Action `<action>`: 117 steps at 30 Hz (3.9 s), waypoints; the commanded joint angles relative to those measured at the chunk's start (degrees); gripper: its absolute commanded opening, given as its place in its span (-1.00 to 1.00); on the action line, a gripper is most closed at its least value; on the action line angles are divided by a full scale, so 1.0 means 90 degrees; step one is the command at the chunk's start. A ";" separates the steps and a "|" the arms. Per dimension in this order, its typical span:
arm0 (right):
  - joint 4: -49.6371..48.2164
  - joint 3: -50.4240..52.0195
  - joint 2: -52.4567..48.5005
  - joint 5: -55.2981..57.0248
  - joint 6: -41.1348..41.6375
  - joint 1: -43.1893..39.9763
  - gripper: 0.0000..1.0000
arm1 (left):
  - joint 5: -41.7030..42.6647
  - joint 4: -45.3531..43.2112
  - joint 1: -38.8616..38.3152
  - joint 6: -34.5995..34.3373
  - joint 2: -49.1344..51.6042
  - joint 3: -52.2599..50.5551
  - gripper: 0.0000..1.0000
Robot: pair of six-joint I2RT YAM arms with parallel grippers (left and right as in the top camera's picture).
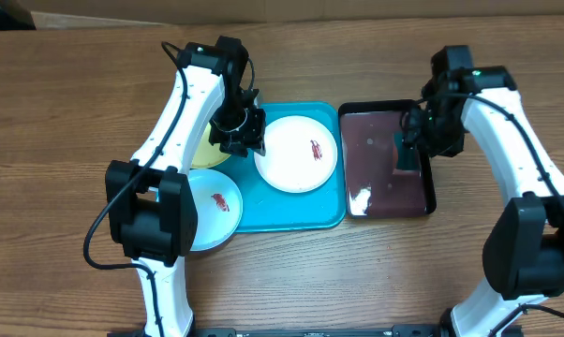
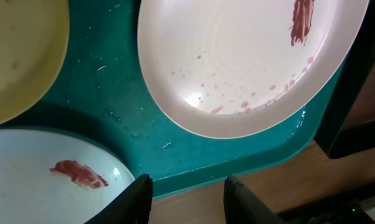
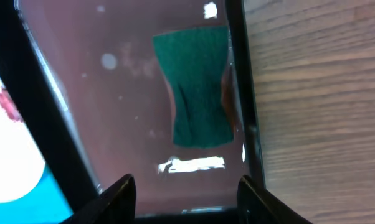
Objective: Clean dirty plates on tray and stack at the side
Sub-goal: 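Reach the right gripper into the black tray toward the green sponge, then grasp the green sponge with the right gripper in the water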
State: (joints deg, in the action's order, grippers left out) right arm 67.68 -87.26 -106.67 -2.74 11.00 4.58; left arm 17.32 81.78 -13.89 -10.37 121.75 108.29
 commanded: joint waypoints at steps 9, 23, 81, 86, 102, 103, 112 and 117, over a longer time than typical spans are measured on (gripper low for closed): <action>-0.2433 0.1622 0.0039 0.1399 0.0119 0.0563 0.09 | 0.0005 0.0005 -0.0012 -0.0066 0.0049 -0.0012 -0.17; -0.2752 0.1836 0.0036 0.1457 0.0165 0.0568 0.15 | 0.0005 0.0005 -0.0015 -0.0068 0.0049 -0.0012 -0.17; -0.2278 0.2302 0.0036 0.0250 0.0304 0.0568 -0.93 | 0.0007 -0.0015 -0.0015 -0.0066 0.0049 -0.0012 -0.17; -0.1778 0.2011 0.0036 0.0175 0.0044 0.0568 -0.91 | 0.0007 -0.0022 -0.0015 -0.0066 0.0049 -0.0012 -0.15; -0.1251 0.1632 0.0027 0.0362 0.0044 0.0576 0.36 | 0.0007 -0.0015 -0.0015 -0.0066 0.0049 -0.0012 -0.12; -0.1365 0.1649 0.0027 0.0481 0.0066 0.0576 0.36 | 0.0007 -0.0015 -0.0015 -0.0066 0.0049 -0.0012 -0.12; -0.2047 0.2008 0.0027 0.0605 0.0141 0.0573 0.32 | 0.0007 0.0007 -0.0015 -0.0066 0.0049 -0.0012 -0.11; -0.2380 0.2319 0.0027 0.0597 0.0172 0.0576 0.31 | 0.0005 0.0002 -0.0015 -0.0063 0.0049 -0.0012 -0.10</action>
State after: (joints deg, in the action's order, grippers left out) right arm 47.27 -67.92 -106.67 1.96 12.01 9.74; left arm 17.32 81.76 -13.89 -10.52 121.75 108.29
